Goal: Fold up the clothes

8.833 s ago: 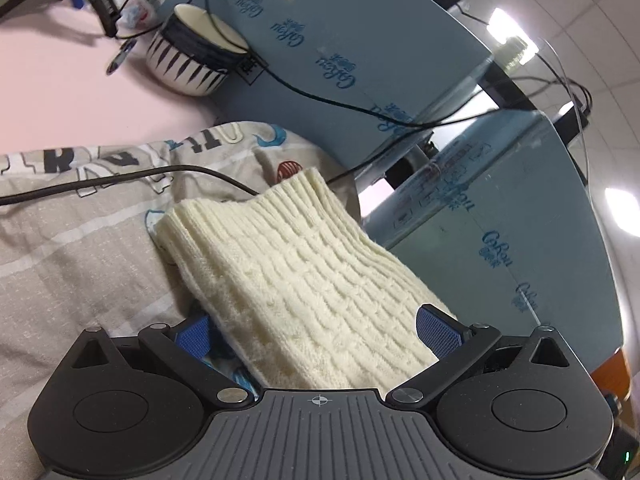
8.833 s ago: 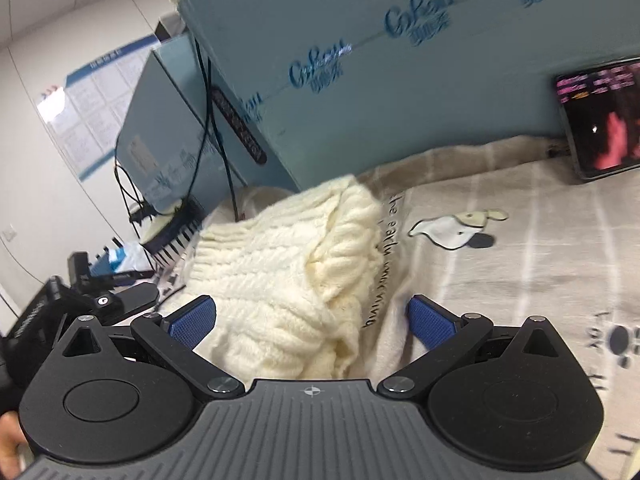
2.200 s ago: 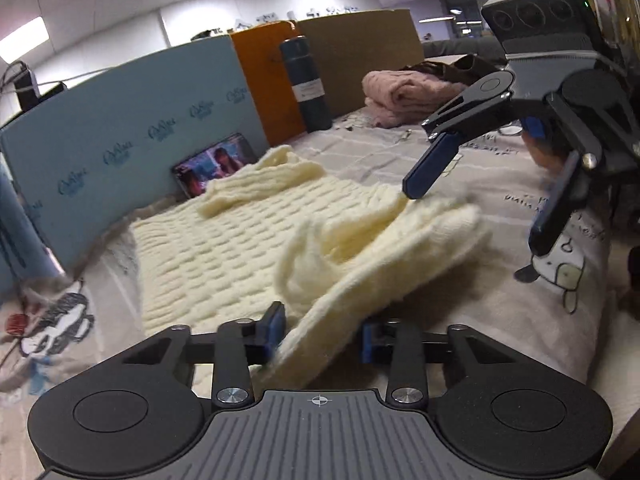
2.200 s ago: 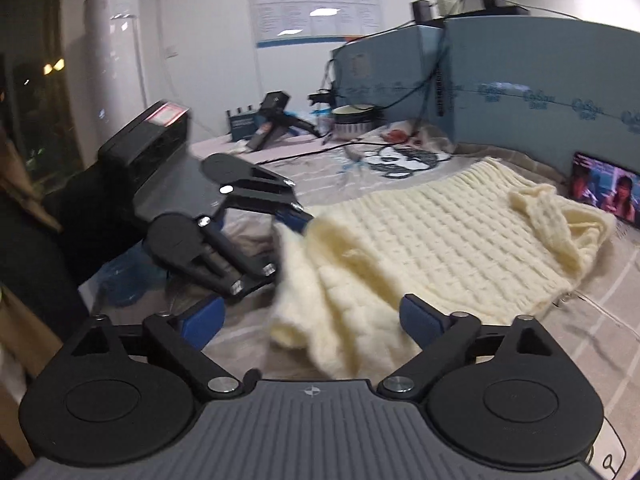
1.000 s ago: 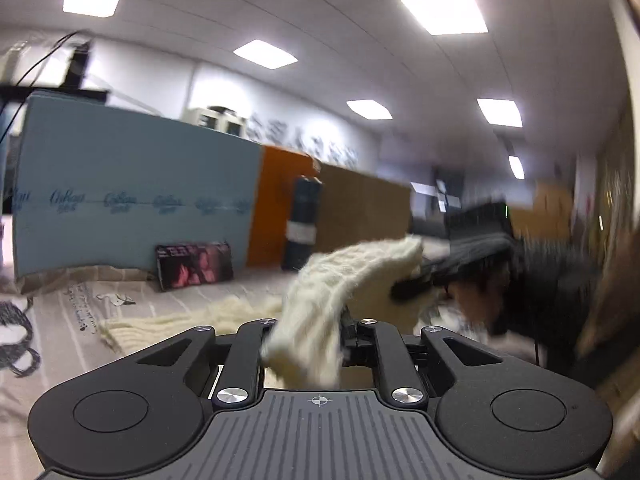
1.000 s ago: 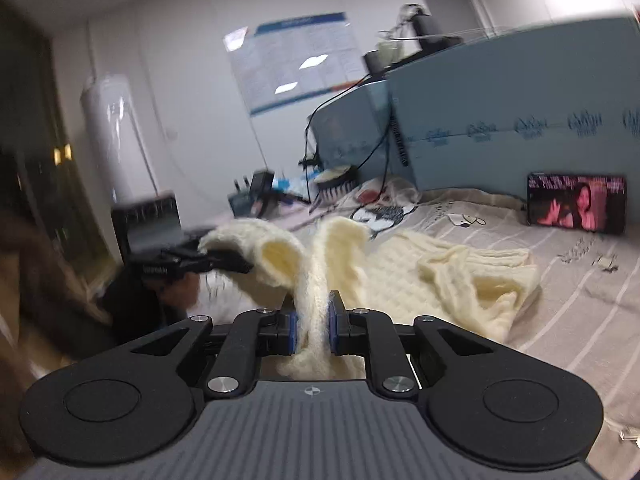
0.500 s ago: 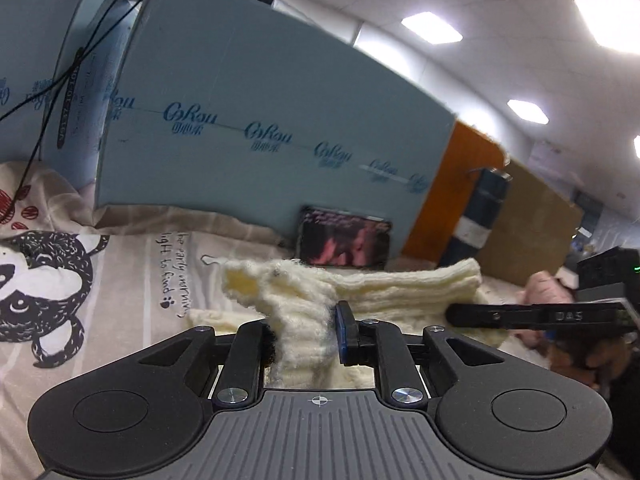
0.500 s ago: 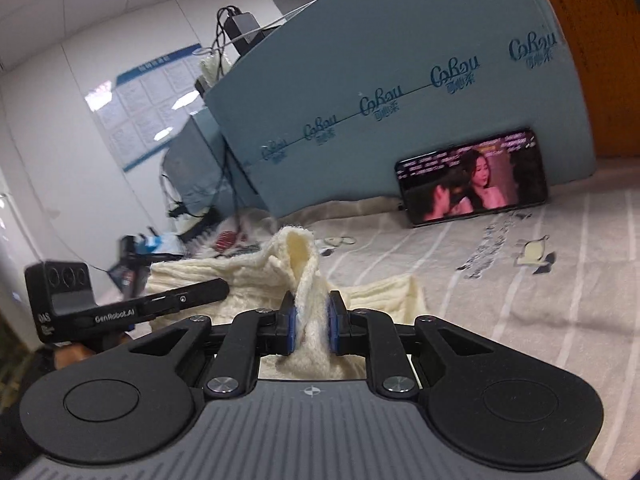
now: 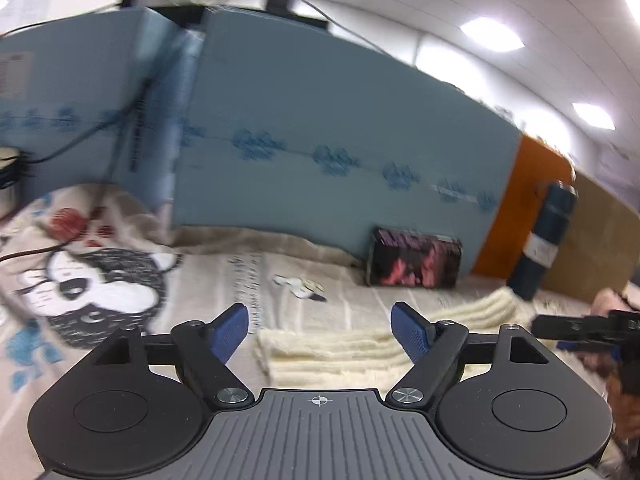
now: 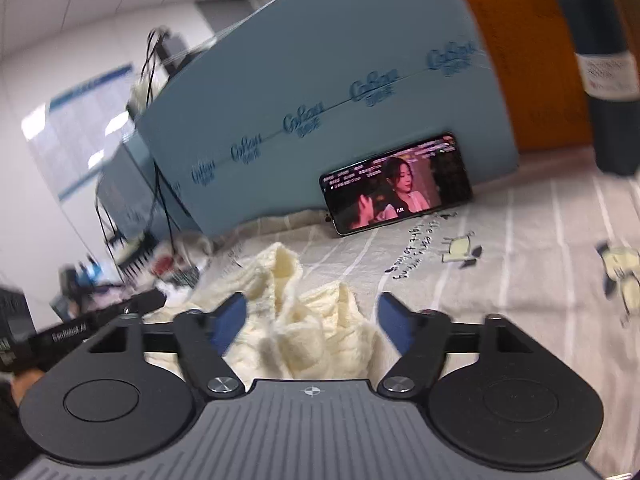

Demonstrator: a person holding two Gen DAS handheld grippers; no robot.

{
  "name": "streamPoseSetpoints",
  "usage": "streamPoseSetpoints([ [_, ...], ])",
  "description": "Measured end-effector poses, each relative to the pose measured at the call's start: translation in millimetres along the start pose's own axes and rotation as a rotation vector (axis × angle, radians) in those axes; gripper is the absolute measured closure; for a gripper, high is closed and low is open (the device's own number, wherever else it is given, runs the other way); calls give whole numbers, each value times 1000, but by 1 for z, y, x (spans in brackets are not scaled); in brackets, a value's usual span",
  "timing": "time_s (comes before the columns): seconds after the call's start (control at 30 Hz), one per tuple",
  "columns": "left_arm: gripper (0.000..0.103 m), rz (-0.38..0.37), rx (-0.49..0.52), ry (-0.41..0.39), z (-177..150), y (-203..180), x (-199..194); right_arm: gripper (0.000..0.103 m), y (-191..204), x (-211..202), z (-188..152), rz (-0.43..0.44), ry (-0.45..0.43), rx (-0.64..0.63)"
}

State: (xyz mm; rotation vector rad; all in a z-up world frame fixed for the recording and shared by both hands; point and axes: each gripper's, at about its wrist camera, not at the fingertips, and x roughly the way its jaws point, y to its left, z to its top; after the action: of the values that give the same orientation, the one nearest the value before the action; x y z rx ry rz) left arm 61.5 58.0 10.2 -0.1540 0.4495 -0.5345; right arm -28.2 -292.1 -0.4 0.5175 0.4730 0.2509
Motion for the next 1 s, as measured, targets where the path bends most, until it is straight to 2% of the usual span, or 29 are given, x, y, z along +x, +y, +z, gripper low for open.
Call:
streamPoseSetpoints([
  [0.07,16,32,-54,1,2,6,-16,24,0,-11,-1,19,5,23],
  [0.13,14,21,-109,26,-1,12,-33,20,1,-20,-4,34,20,37],
  [0.2,12,-28,-180,72,-7,18,-49,19,3,-26,-9,43,47,44],
  [0.27,7,-99,-251,153,-16,23,-59,17,3,-29,-14,39,71,47],
  [0.37,6,-205,-359,269,-33,30,-71,16,3,-25,-20,13,108,52],
  [0.47,6,-236,-424,356,-53,25,-74,16,-1,-18,-25,4,128,85],
  [0.57,5,-260,-457,391,-65,19,-69,15,-3,-8,-30,1,155,134],
  [0.7,2,-232,-477,356,-62,8,-50,15,3,2,-35,4,176,154],
  [0.83,0,-225,-441,297,-57,-3,-23,14,11,8,-37,-8,175,181],
  [0.9,0,-207,-464,257,-55,-2,-15,15,12,8,-38,-16,171,202],
  [1.0,2,-147,-510,191,-55,2,-11,25,14,5,-41,-27,161,249],
])
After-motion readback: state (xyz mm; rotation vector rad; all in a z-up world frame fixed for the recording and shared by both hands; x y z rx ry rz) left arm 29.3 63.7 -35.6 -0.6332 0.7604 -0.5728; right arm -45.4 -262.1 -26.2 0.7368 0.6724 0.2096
